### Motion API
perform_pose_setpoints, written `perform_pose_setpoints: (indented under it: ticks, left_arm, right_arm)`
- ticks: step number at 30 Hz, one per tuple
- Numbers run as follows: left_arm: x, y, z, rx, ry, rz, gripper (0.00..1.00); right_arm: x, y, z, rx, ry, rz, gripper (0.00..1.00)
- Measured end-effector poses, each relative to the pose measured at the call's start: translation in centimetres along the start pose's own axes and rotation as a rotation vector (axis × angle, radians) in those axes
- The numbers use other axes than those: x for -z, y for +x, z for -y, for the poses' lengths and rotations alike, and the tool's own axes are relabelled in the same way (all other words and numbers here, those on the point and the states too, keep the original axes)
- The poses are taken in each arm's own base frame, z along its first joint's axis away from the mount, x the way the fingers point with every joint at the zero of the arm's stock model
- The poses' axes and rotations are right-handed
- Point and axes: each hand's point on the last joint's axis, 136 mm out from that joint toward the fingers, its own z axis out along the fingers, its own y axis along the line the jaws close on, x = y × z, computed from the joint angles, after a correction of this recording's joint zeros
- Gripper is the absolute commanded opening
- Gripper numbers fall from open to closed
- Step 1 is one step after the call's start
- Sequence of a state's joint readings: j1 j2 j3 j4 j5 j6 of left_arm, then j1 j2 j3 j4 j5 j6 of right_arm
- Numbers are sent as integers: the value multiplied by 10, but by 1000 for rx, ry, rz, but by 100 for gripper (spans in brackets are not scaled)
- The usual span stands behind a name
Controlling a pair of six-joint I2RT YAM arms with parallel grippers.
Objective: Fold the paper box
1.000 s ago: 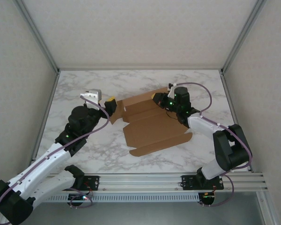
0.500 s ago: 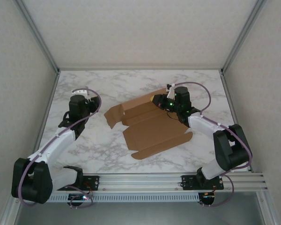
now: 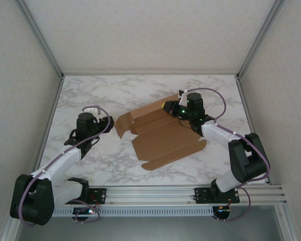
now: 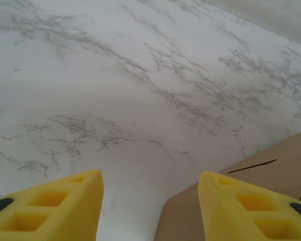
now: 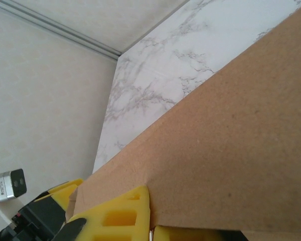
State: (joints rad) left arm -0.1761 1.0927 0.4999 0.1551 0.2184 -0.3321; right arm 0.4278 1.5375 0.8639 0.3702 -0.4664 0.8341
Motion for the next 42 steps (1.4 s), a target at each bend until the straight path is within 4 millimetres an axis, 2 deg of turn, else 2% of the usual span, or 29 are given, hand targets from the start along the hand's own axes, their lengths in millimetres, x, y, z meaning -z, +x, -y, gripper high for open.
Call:
perform_pose_setpoints:
  ticks: [5, 11, 17, 23, 28, 35, 42]
  left_arm:
    - [-1, 9, 10, 16, 43, -22, 53]
    - [0, 20, 34, -4, 114, -60, 56]
    - [9, 22, 58, -33, 194, -55, 56]
    - [9, 26, 63, -51, 207, -66, 57]
    - [-3, 37, 59, -81, 187, -113, 56]
    - [-7, 44, 82, -211, 289, -162, 55]
    - [-6, 50, 90, -322, 340, -173, 52]
  right_arm:
    - [-2, 0, 1, -14, -1, 1, 7]
    - [-2, 0, 3, -19, 2, 0, 8]
    - [-4, 0, 6, -26, 6, 0, 8]
    - [-5, 0, 7, -31, 8, 0, 8]
    - [-6, -1, 8, -29, 4, 4, 8]
    - [-7, -1, 8, -28, 3, 5, 8]
    - [-7, -1, 9, -29, 5, 4, 8]
